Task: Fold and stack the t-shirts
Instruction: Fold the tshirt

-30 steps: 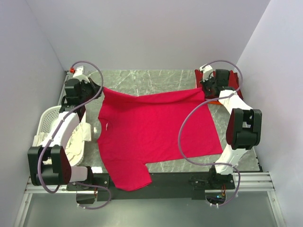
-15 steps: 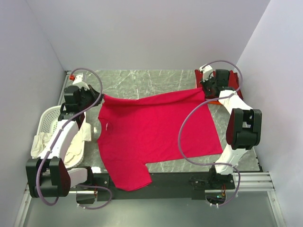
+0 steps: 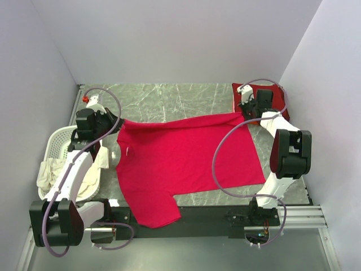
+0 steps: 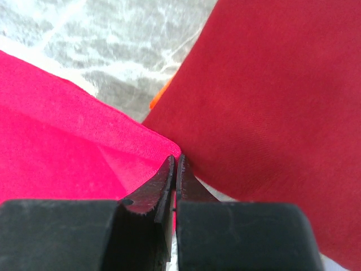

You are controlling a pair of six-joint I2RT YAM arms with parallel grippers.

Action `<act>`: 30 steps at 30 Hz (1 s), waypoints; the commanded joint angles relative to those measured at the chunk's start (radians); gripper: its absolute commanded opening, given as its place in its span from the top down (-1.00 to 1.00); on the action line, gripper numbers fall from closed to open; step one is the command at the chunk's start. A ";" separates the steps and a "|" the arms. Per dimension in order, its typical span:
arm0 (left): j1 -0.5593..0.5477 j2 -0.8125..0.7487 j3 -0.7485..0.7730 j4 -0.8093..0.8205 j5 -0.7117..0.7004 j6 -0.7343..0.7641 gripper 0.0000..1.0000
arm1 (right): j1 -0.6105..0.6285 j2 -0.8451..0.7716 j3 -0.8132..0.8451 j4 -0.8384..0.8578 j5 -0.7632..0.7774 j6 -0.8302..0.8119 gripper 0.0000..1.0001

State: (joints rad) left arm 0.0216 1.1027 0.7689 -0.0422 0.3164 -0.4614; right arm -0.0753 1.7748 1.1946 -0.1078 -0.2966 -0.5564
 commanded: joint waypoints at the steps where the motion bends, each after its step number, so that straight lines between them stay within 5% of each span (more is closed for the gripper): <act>1: -0.005 -0.053 -0.006 -0.011 0.001 -0.013 0.99 | -0.017 -0.049 -0.015 0.040 0.010 -0.022 1.00; 20: -0.006 -0.092 -0.066 -0.036 0.012 -0.043 0.99 | -0.020 -0.089 -0.020 0.036 -0.006 -0.060 1.00; 30: -0.006 0.006 0.030 -0.008 0.004 -0.023 0.99 | 0.022 -0.029 0.123 -0.003 0.028 -0.141 1.00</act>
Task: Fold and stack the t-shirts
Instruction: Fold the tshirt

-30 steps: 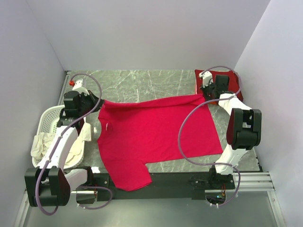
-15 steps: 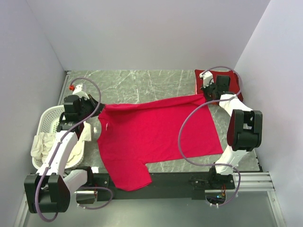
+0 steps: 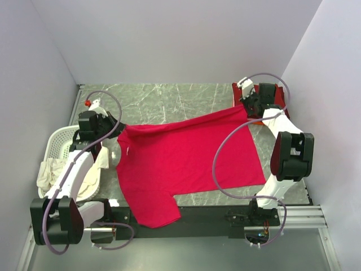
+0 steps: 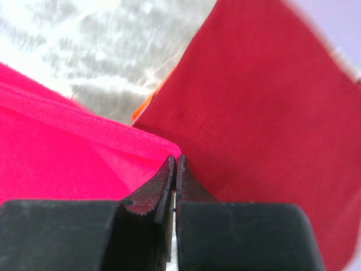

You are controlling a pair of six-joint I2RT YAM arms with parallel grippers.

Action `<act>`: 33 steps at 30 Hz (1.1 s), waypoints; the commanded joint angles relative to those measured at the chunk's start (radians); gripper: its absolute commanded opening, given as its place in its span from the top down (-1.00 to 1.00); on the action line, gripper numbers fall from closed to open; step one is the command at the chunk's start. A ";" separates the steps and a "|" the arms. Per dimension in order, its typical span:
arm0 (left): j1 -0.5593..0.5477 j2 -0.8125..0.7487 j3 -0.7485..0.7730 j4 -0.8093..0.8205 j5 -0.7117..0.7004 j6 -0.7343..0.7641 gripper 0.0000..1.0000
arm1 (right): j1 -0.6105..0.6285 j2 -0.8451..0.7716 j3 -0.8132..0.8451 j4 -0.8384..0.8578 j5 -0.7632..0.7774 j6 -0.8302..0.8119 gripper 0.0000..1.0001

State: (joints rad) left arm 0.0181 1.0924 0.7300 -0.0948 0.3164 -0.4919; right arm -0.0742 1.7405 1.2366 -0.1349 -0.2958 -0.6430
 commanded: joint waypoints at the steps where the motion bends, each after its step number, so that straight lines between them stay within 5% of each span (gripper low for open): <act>1: -0.003 0.024 0.084 0.044 0.004 0.012 0.99 | 0.028 0.011 0.087 0.026 0.033 -0.069 1.00; 19: -0.003 0.024 0.095 0.017 0.069 0.024 0.99 | 0.062 -0.044 -0.104 0.135 0.084 -0.359 1.00; 33: -0.003 -0.109 0.112 -0.055 0.062 0.067 0.99 | 0.034 -0.266 -0.233 0.104 -0.029 -0.264 1.00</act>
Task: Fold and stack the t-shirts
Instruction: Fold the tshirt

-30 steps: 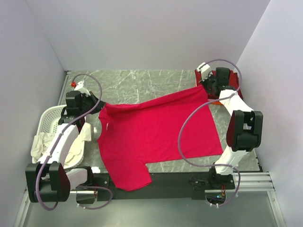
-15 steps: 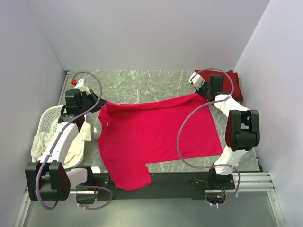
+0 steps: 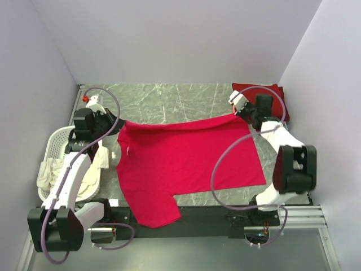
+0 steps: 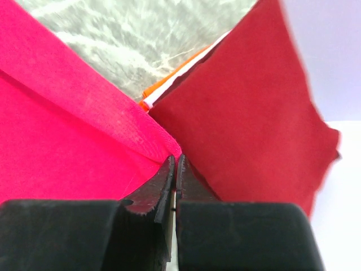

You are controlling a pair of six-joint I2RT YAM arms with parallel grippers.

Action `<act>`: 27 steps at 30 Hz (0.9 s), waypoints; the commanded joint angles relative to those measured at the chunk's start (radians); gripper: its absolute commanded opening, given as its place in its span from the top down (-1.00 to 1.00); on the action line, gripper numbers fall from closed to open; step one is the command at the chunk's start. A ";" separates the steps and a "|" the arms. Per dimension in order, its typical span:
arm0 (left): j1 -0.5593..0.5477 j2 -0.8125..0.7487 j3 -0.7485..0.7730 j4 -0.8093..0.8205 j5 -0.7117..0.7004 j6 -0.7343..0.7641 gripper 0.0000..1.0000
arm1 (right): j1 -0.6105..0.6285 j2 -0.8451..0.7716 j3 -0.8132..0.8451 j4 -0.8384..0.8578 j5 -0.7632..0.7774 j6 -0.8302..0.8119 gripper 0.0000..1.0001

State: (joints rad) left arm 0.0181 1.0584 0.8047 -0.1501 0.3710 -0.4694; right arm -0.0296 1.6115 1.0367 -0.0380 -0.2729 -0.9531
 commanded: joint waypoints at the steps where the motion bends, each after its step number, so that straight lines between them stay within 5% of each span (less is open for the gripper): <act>1: -0.003 -0.116 0.047 -0.015 0.003 0.057 0.99 | -0.009 -0.204 -0.047 -0.009 -0.060 0.059 1.00; 10: -0.003 -0.363 0.227 -0.013 -0.067 0.117 0.99 | -0.009 -0.654 0.005 -0.287 -0.092 0.166 1.00; 22: -0.007 -0.427 0.757 0.018 -0.066 0.074 0.99 | -0.012 -0.825 0.773 -0.695 -0.042 0.327 1.00; 27: -0.055 -0.377 0.985 -0.012 -0.093 0.094 0.99 | -0.012 -0.825 0.928 -0.741 0.001 0.350 1.00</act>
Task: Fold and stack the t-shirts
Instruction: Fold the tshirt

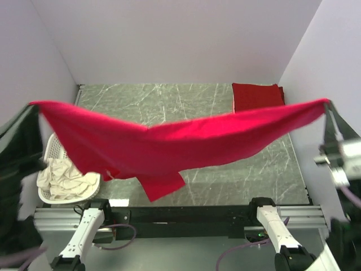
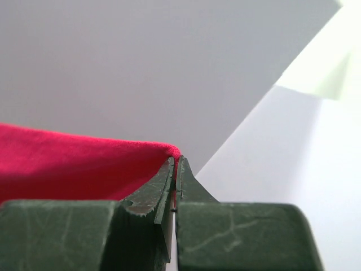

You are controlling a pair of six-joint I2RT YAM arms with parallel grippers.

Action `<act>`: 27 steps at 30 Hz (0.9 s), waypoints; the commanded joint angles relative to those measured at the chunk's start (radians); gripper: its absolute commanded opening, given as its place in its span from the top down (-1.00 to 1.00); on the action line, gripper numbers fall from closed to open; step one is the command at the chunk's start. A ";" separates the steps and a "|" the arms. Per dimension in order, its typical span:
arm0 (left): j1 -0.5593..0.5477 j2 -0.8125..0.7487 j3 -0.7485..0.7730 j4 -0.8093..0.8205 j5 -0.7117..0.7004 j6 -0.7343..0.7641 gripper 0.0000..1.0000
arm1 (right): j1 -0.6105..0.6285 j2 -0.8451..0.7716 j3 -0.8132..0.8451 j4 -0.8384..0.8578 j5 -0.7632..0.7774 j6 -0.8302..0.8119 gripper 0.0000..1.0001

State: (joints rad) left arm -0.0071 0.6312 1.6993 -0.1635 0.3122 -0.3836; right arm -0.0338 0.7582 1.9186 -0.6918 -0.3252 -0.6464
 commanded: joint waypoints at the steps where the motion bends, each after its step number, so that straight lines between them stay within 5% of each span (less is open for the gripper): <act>1: -0.051 0.068 0.115 -0.013 -0.044 0.015 0.99 | -0.008 0.036 0.063 -0.089 0.064 0.044 1.00; 7: -0.093 0.111 0.140 -0.027 -0.110 0.075 0.99 | -0.008 0.058 0.056 -0.045 0.114 0.036 1.00; 11: -0.093 0.107 0.025 0.011 -0.130 0.097 0.99 | -0.008 0.063 -0.148 0.047 0.109 0.037 1.00; 20: -0.093 0.088 -0.576 0.162 -0.234 0.100 0.99 | -0.008 0.153 -0.702 0.392 -0.052 0.077 1.00; 27: -0.076 0.463 -0.731 0.314 -0.283 0.063 0.99 | -0.006 0.542 -0.813 0.567 -0.138 0.084 1.00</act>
State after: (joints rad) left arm -0.0959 0.9760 0.9855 0.0162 0.0750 -0.3038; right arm -0.0364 1.1851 1.0966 -0.3073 -0.3927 -0.5728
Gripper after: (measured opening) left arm 0.012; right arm 0.018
